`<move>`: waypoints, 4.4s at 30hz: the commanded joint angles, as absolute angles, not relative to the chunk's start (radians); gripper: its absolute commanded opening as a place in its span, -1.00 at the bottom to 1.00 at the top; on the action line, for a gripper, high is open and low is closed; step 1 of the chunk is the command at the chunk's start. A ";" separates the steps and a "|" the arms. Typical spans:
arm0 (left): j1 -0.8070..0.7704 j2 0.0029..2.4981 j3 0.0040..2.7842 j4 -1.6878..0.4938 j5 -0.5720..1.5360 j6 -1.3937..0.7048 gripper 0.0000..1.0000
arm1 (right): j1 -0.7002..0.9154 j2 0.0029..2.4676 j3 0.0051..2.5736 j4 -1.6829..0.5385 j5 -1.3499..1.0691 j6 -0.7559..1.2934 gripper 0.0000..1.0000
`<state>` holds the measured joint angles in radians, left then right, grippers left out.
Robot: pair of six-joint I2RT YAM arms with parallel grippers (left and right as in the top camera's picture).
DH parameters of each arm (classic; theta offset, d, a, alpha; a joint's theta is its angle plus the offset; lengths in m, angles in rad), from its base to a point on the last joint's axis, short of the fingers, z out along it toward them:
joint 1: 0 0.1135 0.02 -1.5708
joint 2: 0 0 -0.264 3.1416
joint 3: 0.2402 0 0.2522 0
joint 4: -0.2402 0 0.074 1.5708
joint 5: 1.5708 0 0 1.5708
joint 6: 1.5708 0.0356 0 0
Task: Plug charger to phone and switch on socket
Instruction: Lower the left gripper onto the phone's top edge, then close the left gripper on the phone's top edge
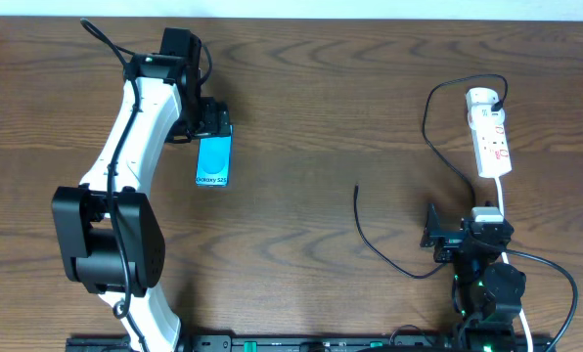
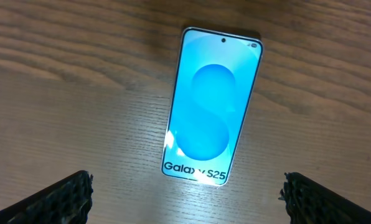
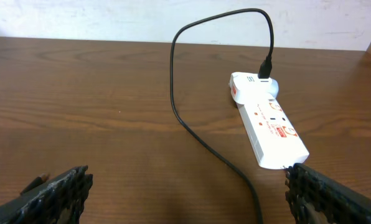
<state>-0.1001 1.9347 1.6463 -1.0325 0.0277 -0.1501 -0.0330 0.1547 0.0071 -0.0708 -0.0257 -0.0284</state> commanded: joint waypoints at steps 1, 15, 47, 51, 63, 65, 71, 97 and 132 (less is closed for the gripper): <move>-0.098 1.954 1.644 -1.030 0.076 -0.098 0.96 | -0.025 0.149 0.006 -0.075 -0.021 -0.012 0.98; -0.098 2.008 1.644 -1.023 0.074 -0.098 0.96 | -0.025 0.149 0.006 -0.075 -0.021 -0.012 0.98; -0.105 2.121 1.618 -0.978 0.075 -0.098 0.96 | -0.025 0.149 0.006 -0.075 -0.021 -0.012 0.99; -0.121 2.121 1.610 -0.960 0.075 -0.098 0.96 | -0.025 0.149 0.006 -0.075 -0.021 -0.012 0.99; -0.137 2.121 1.591 -0.932 0.059 -0.098 0.96 | -0.025 0.149 0.006 -0.075 -0.021 -0.012 0.99; -0.137 2.121 1.581 -0.920 0.059 -0.098 0.95 | -0.025 0.149 0.006 -0.075 -0.021 -0.012 0.99; -0.137 2.121 1.565 -0.906 0.059 -0.098 0.96 | -0.025 0.149 0.006 -0.075 -0.021 -0.012 0.98; -0.136 2.151 1.558 -0.865 0.059 -0.041 0.96 | -0.025 0.149 0.006 -0.075 -0.021 -0.012 0.99; -0.135 2.155 1.558 -0.820 0.019 -0.019 0.96 | -0.025 0.149 0.006 -0.075 -0.021 -0.012 0.99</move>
